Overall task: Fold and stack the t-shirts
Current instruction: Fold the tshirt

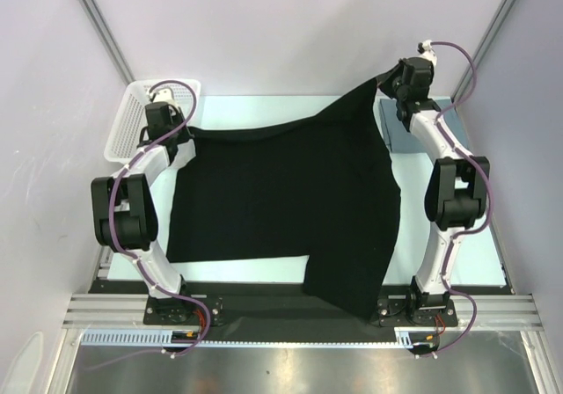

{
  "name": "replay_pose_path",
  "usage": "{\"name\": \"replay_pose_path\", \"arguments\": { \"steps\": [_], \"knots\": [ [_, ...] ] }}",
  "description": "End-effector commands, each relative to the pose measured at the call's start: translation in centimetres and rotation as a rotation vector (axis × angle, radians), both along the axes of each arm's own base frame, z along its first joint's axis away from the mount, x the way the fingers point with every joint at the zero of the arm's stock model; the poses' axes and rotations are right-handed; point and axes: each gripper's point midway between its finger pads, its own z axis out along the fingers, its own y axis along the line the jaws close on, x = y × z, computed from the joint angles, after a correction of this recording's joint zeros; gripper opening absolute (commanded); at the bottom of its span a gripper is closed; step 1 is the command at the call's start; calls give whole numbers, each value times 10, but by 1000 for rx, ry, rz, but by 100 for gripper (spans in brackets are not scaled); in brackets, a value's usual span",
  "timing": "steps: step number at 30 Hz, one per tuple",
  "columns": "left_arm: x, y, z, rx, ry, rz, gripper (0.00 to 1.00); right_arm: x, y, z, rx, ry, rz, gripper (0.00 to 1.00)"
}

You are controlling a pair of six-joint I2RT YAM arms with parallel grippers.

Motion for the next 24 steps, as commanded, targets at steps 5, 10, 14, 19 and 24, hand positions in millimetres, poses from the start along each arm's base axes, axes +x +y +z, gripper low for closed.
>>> {"name": "replay_pose_path", "arguments": {
  "steps": [5,10,14,19,24],
  "knots": [
    [-8,-11,30,-53,-38,-60,0,-42,-23,34,1,-8,-37,0],
    [-12,-16,36,-59,-36,-88,0,-63,-45,22,11,54,-67,0],
    [-21,-20,30,-78,-1,-94,0,-77,-31,1,53,110,-16,0],
    [-32,-24,26,-100,21,-96,0,-102,-24,-18,48,192,-6,0],
    [-42,-23,14,-95,84,-92,0,-123,-32,-33,22,258,-14,0]
  ]
}}
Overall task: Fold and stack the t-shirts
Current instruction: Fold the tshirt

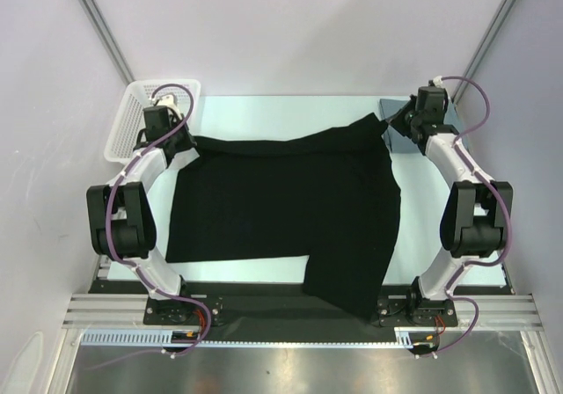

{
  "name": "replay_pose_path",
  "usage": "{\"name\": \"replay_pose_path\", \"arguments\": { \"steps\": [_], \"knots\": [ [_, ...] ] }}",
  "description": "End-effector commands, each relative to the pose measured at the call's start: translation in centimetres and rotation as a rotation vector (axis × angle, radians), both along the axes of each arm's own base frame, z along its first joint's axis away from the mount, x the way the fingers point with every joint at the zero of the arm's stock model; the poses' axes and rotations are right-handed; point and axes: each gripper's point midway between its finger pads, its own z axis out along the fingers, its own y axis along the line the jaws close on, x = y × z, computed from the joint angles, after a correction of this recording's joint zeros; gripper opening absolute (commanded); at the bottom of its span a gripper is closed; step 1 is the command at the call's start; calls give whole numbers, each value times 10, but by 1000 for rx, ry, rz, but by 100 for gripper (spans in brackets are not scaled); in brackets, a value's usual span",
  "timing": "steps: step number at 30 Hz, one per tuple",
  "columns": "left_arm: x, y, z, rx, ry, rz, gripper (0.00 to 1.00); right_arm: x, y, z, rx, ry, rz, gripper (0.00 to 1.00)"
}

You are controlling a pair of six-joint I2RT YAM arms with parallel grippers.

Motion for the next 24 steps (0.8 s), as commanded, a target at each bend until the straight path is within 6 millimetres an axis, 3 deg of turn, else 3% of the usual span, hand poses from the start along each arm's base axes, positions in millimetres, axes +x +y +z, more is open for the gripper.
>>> {"name": "replay_pose_path", "arguments": {
  "steps": [1,7,9,12,13,18,24],
  "knots": [
    [-11,1,16,-4,-6,-2,0,-18,-4,29,-25,-32,15,0],
    [-27,2,8,2,52,10,0,-44,0,16,-6,45,30,0],
    [-33,-8,5,-27,65,-18,0,-59,7,-2,39,88,29,0],
    [-50,-19,-4,2,114,-13,0,-70,16,-18,73,126,42,0],
    [-56,-23,-5,7,123,-11,0,-79,29,-31,73,160,70,0],
    [-89,-45,-18,88,203,33,0,-96,40,-50,41,243,115,0],
    [-130,-50,-47,-8,337,172,0,-112,51,-74,29,359,184,0]
  ]
}}
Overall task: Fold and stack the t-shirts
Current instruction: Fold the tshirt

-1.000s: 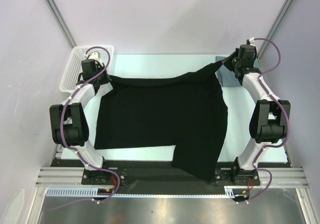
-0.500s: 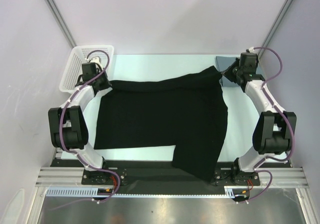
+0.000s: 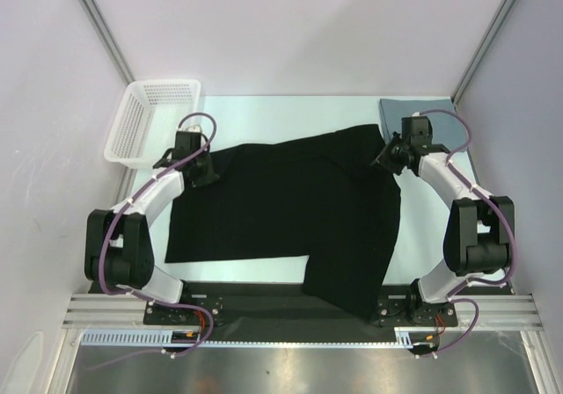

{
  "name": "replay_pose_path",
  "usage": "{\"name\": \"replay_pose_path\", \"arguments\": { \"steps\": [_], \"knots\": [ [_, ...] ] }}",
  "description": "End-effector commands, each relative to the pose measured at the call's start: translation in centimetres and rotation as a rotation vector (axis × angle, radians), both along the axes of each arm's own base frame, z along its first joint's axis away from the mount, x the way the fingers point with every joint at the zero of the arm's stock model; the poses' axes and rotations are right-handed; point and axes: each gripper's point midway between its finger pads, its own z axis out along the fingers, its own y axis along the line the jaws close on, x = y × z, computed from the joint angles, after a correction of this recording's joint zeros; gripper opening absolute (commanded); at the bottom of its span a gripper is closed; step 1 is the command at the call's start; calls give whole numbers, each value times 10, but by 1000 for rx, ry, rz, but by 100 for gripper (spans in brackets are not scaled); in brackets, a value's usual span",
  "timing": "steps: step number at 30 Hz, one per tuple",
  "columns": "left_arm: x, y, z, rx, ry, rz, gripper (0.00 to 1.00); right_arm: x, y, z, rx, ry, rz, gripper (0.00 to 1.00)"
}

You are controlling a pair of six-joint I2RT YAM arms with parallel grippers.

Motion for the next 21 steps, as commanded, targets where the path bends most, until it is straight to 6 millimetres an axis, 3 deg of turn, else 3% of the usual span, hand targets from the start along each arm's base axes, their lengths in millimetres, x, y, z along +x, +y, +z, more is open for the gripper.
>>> {"name": "replay_pose_path", "arguments": {
  "steps": [1,3,4,5,6,7,9,10,12,13,18,19,20,21],
  "knots": [
    [-25,14,-12,-25,76,169,0,-8,10,-5,5,53,73,0],
    [-27,13,-22,-39,107,171,0,-11,16,-12,2,86,107,0],
    [-30,12,-31,-56,150,177,3,-15,21,-17,4,115,135,0],
    [-26,13,-27,-67,141,183,8,-15,21,-22,0,126,140,0],
    [-34,17,-42,-63,218,202,13,-19,23,-26,-2,162,149,2],
    [-32,20,-42,-73,228,219,16,-23,23,-30,-5,189,151,12],
    [-34,27,-45,-96,245,251,35,-34,18,-44,-34,279,157,25],
    [-37,29,-41,-102,235,274,56,-38,16,-48,-48,302,159,39],
    [-44,35,-36,-94,234,299,84,-50,5,-52,-105,351,155,56],
    [-46,36,-25,-92,209,307,90,-53,1,-49,-124,359,151,61],
    [-78,43,-13,-117,211,393,87,-80,-17,-32,-227,374,130,63],
    [-92,39,-24,-146,239,422,85,-84,-17,-25,-231,363,126,63],
    [-97,48,-16,-188,198,470,81,-95,-11,-29,-237,380,142,63],
    [-112,46,-31,-228,227,509,78,-101,-8,-29,-243,384,141,63]
  ]
}}
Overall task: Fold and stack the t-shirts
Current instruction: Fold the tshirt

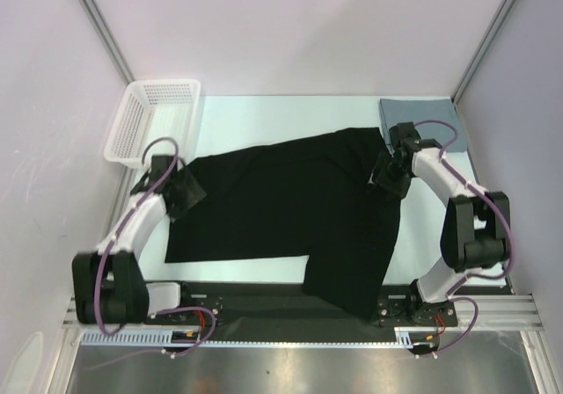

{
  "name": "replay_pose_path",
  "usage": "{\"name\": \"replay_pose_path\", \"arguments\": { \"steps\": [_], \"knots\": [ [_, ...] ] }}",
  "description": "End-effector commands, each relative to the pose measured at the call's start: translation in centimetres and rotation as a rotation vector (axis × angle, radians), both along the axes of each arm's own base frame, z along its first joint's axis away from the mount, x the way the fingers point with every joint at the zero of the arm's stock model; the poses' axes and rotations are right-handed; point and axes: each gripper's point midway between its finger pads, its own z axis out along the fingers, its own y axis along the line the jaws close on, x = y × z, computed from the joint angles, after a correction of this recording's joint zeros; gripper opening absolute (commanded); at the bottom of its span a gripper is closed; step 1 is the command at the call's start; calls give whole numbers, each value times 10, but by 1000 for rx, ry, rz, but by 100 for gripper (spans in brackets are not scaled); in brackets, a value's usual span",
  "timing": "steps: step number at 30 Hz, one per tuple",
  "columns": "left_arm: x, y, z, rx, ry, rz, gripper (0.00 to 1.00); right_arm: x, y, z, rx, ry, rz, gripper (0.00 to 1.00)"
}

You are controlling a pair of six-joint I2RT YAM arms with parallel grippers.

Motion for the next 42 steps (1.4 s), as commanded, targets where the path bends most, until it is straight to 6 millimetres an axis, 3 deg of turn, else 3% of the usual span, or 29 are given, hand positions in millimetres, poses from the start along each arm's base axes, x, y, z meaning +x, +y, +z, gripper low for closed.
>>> {"name": "replay_pose_path", "arguments": {
  "steps": [1,2,5,8,10,13,20,26,32,34,40,42],
  "knots": [
    [-41,6,-17,-106,32,164,74,-30,6,19,-62,-7,22,63],
    [-46,10,-22,-124,22,202,72,-41,15,12,-87,6,48,63],
    [-54,-1,-41,-274,23,254,64,-47,31,-2,-68,3,3,60],
    [-46,-10,-55,-336,50,237,63,-48,41,-24,-41,-6,-41,57],
    [-39,-7,-64,-321,69,233,64,-44,33,-35,-77,-31,-80,56],
    [-45,-4,-77,-308,140,271,66,-50,12,-50,-147,-17,-187,56],
    [-98,-7,-101,-303,377,434,68,-102,-53,-84,-243,157,-540,56],
    [-129,-25,-103,-322,437,434,68,-118,-110,-81,-307,157,-719,56],
    [-156,-54,-107,-274,543,323,68,-111,-138,-78,-288,137,-769,55],
    [-162,-57,-105,-270,546,321,68,-98,-140,-71,-272,100,-735,54],
    [-189,-87,-94,-291,501,269,66,-97,-189,-40,-427,68,-749,55],
    [-202,-92,-98,-312,526,283,66,-95,-196,-39,-428,72,-746,55]
  ]
}}
